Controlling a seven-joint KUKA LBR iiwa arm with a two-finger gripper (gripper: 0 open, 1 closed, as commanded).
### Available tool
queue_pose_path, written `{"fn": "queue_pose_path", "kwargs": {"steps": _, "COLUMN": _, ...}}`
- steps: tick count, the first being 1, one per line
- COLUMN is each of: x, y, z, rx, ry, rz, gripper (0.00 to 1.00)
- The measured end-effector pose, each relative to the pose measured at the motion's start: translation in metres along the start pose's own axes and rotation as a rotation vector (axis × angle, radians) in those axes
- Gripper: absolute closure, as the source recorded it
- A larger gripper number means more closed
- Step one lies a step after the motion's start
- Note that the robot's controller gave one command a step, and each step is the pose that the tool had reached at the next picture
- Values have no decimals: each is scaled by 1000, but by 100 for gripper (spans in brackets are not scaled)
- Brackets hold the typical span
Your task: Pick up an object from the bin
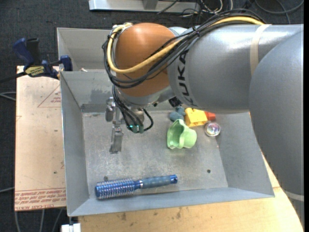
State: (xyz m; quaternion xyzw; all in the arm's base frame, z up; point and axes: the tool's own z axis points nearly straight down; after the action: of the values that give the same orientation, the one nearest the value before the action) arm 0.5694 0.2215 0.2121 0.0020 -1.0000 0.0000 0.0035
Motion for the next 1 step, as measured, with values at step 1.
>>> {"fn": "queue_pose_path", "kwargs": {"steps": 1, "x": -2, "y": -1, "z": -4, "rx": -1, "ry": -8, "rz": 4, "gripper": 100}}
